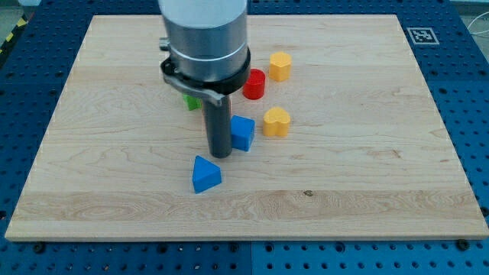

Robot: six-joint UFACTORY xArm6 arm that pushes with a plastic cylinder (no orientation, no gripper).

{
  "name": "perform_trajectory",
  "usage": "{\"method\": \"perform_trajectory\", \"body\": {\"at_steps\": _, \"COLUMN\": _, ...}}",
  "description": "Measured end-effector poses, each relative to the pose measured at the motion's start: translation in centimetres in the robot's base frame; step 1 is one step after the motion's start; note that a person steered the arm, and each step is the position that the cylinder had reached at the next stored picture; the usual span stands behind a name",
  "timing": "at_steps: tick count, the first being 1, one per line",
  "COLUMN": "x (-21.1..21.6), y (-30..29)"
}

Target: Move the blue triangle closer to the red star

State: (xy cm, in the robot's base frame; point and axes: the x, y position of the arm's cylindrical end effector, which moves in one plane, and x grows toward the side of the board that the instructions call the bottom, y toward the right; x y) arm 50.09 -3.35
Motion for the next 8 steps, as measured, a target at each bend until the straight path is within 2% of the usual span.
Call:
{"method": "perform_trajectory", "body": {"at_steps": 2, "x": -3.9, "y": 3.4}}
{"method": "perform_trajectory", "body": {"at_steps": 3, "x": -4.6, "y": 3.9}}
{"method": "perform_trajectory", "body": {"at_steps": 4, "x": -3.5, "y": 3.9}}
{"method": "perform_trajectory", "body": {"at_steps": 7, "x": 6.9, "y": 6.7}}
{"method": "perform_trajectory", "body": {"at_steps": 8, "x": 9.2, "y": 5.7}}
